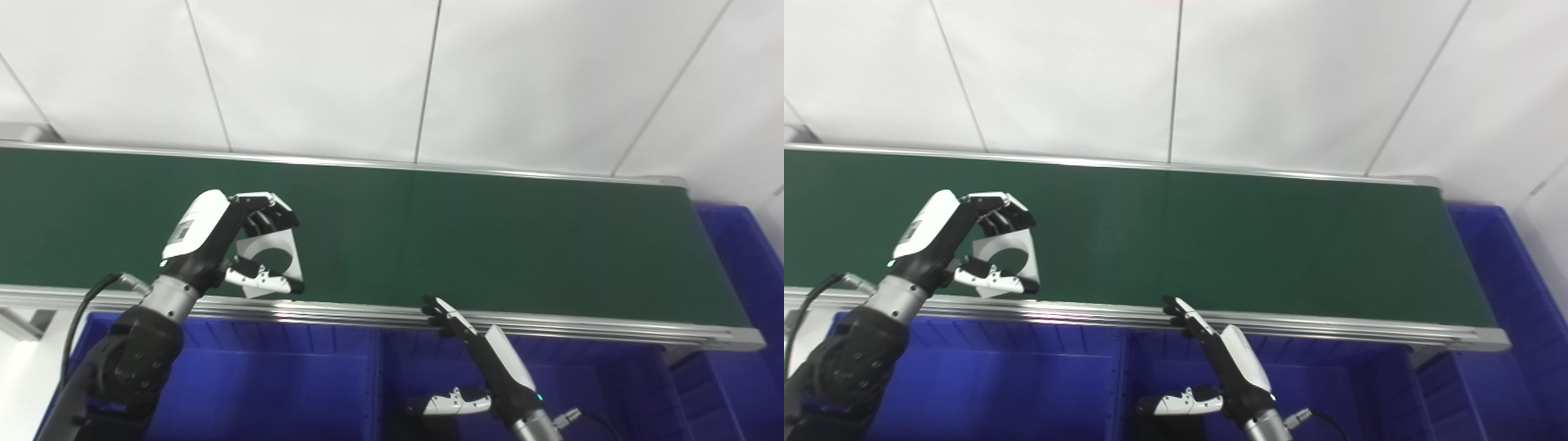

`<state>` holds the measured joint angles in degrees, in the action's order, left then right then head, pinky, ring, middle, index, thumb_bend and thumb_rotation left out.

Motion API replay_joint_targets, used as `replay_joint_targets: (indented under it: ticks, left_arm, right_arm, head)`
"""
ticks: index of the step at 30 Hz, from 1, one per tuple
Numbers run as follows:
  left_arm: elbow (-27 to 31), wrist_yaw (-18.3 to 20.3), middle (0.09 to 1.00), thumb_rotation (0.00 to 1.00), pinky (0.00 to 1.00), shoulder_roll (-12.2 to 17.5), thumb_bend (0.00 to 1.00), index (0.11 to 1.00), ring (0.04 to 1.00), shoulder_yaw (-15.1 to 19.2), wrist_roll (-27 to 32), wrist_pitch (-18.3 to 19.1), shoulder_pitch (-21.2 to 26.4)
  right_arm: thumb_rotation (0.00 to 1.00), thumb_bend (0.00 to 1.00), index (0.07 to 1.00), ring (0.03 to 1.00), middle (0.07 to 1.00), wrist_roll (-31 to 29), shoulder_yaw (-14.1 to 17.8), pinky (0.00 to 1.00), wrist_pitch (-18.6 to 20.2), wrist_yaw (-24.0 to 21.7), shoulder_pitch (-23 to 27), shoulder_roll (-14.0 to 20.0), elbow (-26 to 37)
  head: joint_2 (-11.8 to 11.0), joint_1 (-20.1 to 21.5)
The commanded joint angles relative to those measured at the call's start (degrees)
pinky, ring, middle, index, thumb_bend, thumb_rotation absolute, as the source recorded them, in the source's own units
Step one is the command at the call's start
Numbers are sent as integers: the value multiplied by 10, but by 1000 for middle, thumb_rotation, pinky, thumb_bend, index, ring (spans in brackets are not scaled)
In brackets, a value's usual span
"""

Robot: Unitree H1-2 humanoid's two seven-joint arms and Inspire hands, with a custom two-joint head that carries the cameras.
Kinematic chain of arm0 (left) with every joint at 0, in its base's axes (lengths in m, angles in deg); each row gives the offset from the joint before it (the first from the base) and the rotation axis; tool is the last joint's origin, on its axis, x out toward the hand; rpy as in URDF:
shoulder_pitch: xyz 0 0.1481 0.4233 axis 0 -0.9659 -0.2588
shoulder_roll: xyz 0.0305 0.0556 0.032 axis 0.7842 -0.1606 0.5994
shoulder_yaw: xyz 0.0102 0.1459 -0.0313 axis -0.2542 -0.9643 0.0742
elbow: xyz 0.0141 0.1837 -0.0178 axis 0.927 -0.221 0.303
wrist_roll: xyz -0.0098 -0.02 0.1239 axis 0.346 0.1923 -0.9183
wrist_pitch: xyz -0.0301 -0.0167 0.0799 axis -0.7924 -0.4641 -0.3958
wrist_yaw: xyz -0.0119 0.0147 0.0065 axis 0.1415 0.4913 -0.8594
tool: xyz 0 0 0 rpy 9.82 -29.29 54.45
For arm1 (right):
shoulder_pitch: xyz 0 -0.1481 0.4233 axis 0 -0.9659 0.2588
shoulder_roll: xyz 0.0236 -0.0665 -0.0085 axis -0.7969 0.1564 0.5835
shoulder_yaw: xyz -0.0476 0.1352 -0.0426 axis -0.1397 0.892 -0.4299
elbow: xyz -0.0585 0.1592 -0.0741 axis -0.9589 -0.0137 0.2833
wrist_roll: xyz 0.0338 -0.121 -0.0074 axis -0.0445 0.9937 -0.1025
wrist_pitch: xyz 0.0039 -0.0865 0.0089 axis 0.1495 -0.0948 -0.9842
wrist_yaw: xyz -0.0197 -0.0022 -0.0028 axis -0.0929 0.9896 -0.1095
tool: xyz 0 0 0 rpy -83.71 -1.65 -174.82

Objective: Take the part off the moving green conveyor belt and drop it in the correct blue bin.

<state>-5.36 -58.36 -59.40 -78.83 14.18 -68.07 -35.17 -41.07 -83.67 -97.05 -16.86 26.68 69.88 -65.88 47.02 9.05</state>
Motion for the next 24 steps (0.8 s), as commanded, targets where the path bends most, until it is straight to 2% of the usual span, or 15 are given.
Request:
replay_joint_targets:
  ticks: [1,9,17,20,24]
  left_arm:
    - [23,3,479,0,365,15,493,553,386,2,7,-29,0]
    - [18,54,495,0,375,49,495,541,392,-6,50,-73,-12]
    - [9,85,496,0,348,65,494,544,379,-20,59,-110,-27]
    - [2,105,479,0,351,66,494,547,381,-33,68,-115,-32]
    - [5,126,494,0,383,59,496,539,389,-49,61,-93,-44]
  right_arm:
    - [513,972,926,842,878,-3,3,793,3,5,9,-5,26]
    - [505,969,930,851,881,-20,10,804,23,-3,7,-4,49]
    - [520,981,922,849,879,-26,17,791,41,-11,4,1,69]
    - [524,984,920,846,878,-33,20,786,37,-12,2,4,69]
    - [511,985,922,847,879,-39,22,788,33,-14,1,7,68]
  head:
    - [6,-7]
    - [37,-16]
    - [44,-42]
    - [42,-47]
    - [39,-52]
